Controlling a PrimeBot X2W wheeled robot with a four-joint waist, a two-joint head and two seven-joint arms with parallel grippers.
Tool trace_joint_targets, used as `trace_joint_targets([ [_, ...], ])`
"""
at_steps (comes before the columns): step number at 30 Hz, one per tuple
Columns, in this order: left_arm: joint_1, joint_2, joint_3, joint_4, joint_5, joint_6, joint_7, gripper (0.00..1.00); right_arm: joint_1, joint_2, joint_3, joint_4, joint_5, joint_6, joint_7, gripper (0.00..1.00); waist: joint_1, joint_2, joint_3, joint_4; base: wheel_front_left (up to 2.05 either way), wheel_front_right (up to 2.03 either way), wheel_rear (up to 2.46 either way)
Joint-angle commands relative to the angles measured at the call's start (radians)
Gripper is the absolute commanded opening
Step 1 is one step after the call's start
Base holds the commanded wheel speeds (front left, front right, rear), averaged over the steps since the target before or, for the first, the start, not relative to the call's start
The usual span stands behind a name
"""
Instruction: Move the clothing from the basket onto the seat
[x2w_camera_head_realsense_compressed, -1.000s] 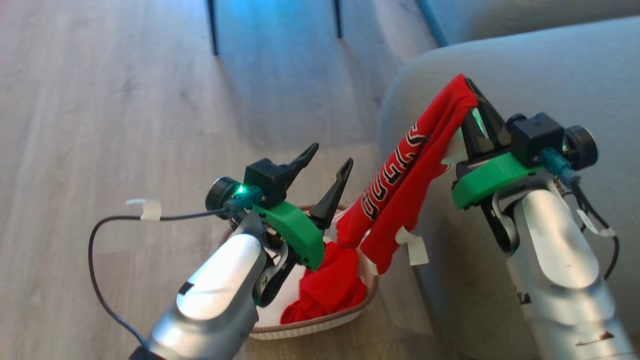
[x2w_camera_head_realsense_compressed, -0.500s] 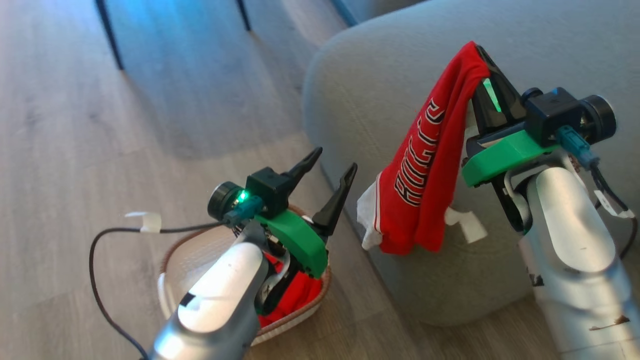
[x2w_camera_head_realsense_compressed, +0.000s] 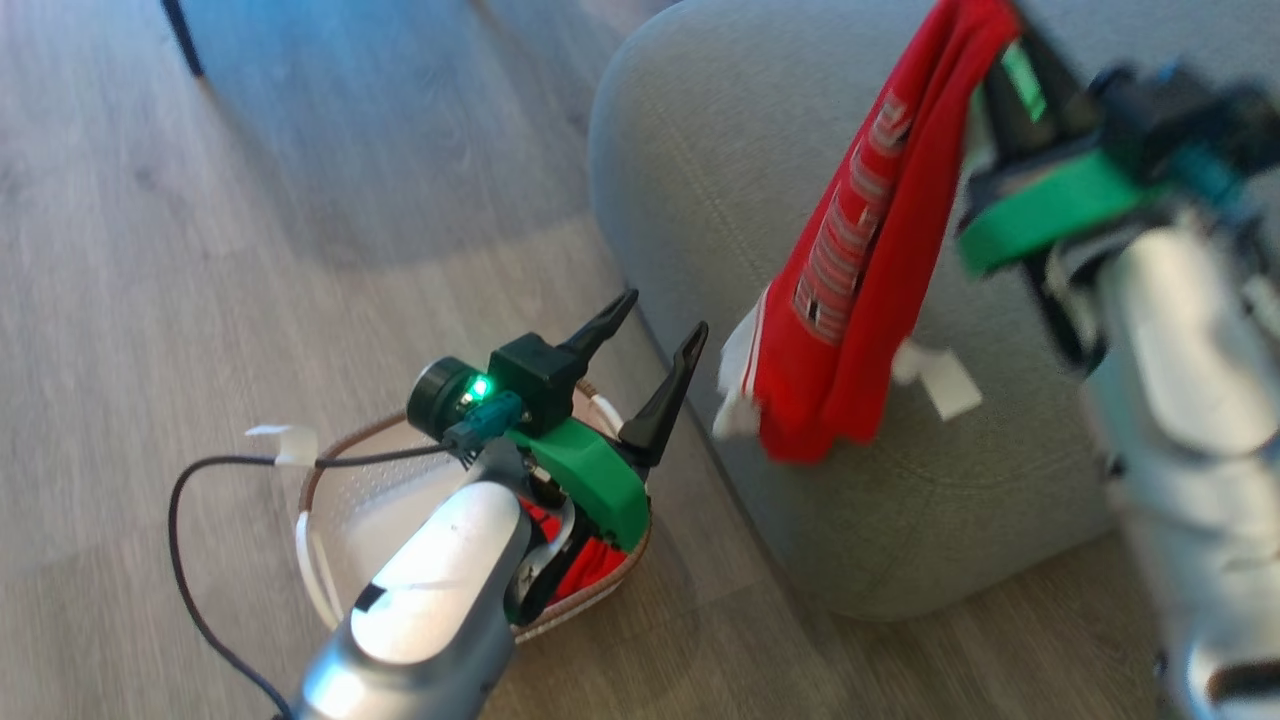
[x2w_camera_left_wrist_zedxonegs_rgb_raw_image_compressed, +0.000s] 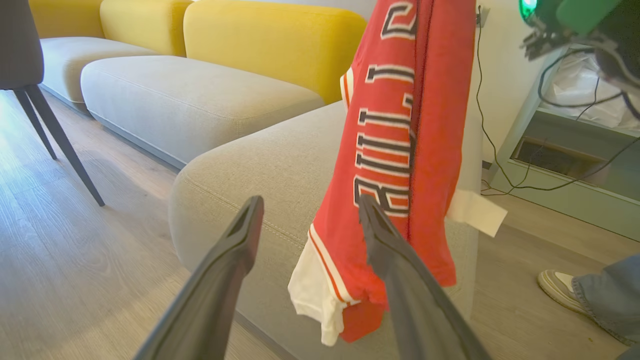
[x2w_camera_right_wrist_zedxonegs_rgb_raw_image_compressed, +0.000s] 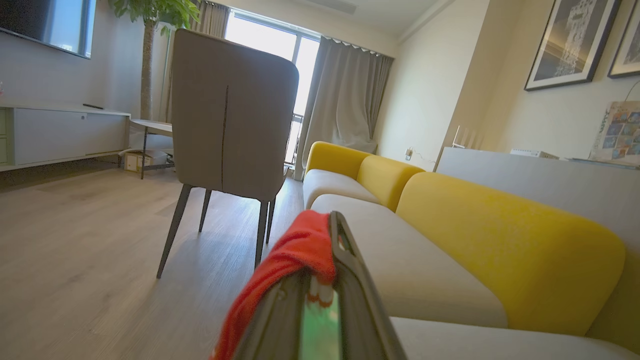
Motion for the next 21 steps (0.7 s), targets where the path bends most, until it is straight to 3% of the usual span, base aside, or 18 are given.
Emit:
trace_joint_targets([
  [1, -0.055, 0.008, 0.036, -0.044, 0.011, -0.001, -0.013, 1.0, -0.095, -0.012, 0.008, -0.029, 0.017, 0.0, 0.005, 0.0, 0.0, 0.0, 0.024, 0.024, 0.0, 0.0, 0.0],
  [15, -0.147, 0.008, 0.011, -0.125, 0.052, -0.002, -0.013, 1.0, -0.576, -0.18, -0.005, 0.131, 0.062, 0.0, 0.116, 0.0, 0.0, 0.0, 0.185, 0.137, 0.0, 0.0, 0.0],
  [21, -0.223, 0.008, -0.009, -0.175, 0.07, 0.005, 0.002, 1.0, -0.743, -0.269, -0.064, 0.225, 0.05, 0.0, 0.131, 0.0, 0.0, 0.0, 0.286, 0.171, 0.0, 0.0, 0.0],
])
